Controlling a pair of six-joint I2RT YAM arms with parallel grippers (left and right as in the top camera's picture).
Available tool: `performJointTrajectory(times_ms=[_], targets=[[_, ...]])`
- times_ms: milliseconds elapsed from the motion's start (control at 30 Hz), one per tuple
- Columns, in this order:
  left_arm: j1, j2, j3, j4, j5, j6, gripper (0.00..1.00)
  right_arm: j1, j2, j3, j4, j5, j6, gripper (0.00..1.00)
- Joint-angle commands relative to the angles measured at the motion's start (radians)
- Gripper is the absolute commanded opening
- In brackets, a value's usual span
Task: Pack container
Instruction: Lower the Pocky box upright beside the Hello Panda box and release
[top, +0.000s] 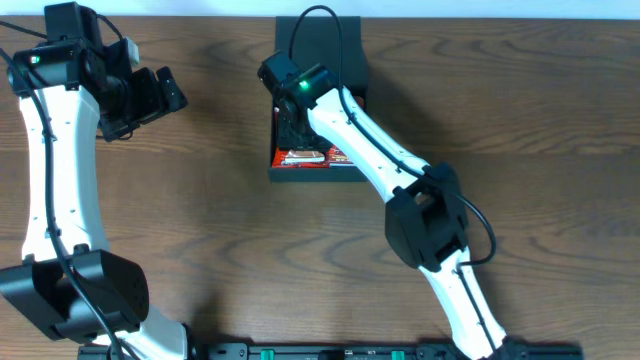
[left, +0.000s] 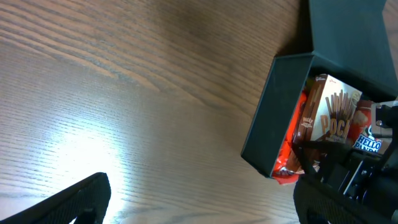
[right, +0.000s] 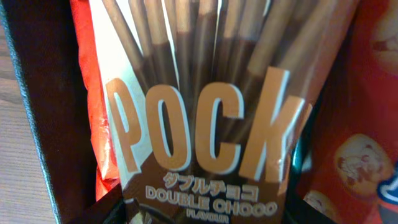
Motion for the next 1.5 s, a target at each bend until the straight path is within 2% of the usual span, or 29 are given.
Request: performJointTrajectory(times_ms=[0, 33, 67, 167, 367, 800, 1000, 1067, 1100, 1133, 1200, 1267, 1467], targets=[[0.003, -0.014, -0.005, -0.004, -0.006, 0.015, 0.95, 0.009, 0.111, -0.074, 0.008, -0.038, 0.000, 0.55], [0.003, -0.014, -0.005, -0.003, -0.006, 0.015, 0.95, 0.009, 0.111, -0.073, 0.010, -0.039, -0.013, 0.64], [0.003, -0.014, -0.005, -0.003, -0.006, 0.015, 0.95, 0.009, 0.111, -0.069, 0.009, -0.044, -0.031, 0.78], [0.003, -0.014, -0.005, -0.003, -0.006, 0.015, 0.95, 0.008, 0.111, -0.054, -0.004, -0.072, -0.094, 0.98], [0.003, -0.014, -0.005, -0.004, -0.006, 0.015, 0.95, 0.007, 0.110, 0.035, -0.093, -0.074, -0.117, 0.99], [0.003, -0.014, -0.005, -0.004, -0.006, 0.015, 0.95, 0.001, 0.110, 0.440, -0.291, -0.025, -0.161, 0.99], [0.003, -0.014, -0.005, -0.004, -0.006, 0.014, 0.96, 0.000, 0.110, 0.560, -0.349, -0.018, -0.176, 0.99], [0.003, -0.013, -0.005, -0.004, -0.002, 0.014, 0.95, 0.000, 0.110, 0.604, -0.372, -0.002, -0.183, 0.95], [0.002, -0.012, -0.005, -0.004, -0.002, 0.014, 0.95, 0.000, 0.110, 0.625, -0.380, 0.007, -0.194, 0.87], [0.000, -0.011, -0.006, -0.004, -0.003, 0.014, 0.96, -0.001, 0.110, 0.645, -0.384, 0.008, -0.219, 0.70], [-0.006, -0.010, -0.006, -0.001, -0.003, 0.014, 0.96, -0.002, 0.110, 0.667, -0.383, 0.007, -0.258, 0.28], [-0.013, -0.010, -0.006, 0.002, -0.003, 0.014, 0.96, -0.005, 0.110, 0.668, -0.384, 0.003, -0.284, 0.02], [-0.030, -0.009, -0.006, 0.004, -0.003, 0.014, 0.96, -0.023, 0.111, 0.636, -0.397, -0.003, -0.344, 0.02]])
